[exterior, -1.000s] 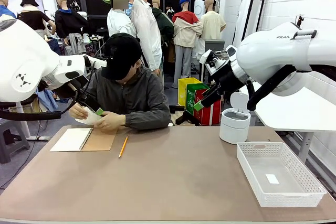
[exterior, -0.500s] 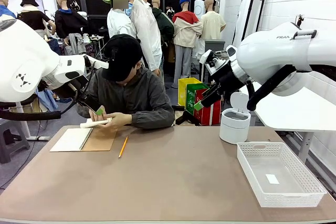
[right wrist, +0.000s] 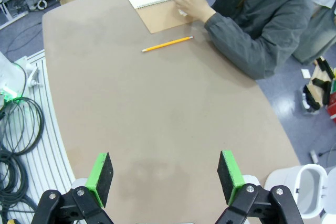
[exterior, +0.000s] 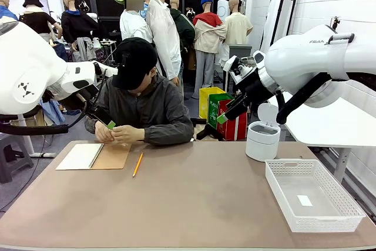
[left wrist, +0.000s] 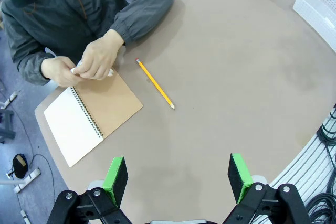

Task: Sort the paper based on its condition.
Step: If a person hands you a paper, place it in the Organizing basket , and if it's crumpled, put it in the Trash can.

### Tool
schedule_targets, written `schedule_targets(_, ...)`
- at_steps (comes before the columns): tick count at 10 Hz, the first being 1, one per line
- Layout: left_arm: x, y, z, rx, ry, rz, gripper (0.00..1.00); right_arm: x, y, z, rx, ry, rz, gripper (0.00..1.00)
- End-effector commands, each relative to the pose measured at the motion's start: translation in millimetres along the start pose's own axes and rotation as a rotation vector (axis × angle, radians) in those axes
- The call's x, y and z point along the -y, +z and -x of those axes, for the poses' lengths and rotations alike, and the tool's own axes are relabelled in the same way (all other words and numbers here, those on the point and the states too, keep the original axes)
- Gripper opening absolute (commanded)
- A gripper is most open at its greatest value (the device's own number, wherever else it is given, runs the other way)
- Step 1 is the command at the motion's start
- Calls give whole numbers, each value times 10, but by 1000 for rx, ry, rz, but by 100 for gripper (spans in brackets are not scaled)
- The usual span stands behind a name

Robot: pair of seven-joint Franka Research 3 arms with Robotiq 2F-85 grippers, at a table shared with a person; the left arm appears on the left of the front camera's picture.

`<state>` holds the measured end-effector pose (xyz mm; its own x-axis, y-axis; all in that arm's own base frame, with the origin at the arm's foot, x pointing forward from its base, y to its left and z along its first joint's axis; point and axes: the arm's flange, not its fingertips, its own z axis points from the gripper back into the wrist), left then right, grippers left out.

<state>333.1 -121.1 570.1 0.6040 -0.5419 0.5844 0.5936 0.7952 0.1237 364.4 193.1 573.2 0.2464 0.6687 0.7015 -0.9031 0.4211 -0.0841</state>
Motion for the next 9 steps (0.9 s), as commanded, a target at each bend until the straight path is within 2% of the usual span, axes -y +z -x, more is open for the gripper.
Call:
schedule_targets(1, -10, 4, 4, -2, 0, -1, 100, -2, 3, -7, -2, -1, 2, 100)
schedule_targets(9, -10, 4, 4, -2, 0, -1, 100, -2, 3, -7, -2, -1, 2, 100)
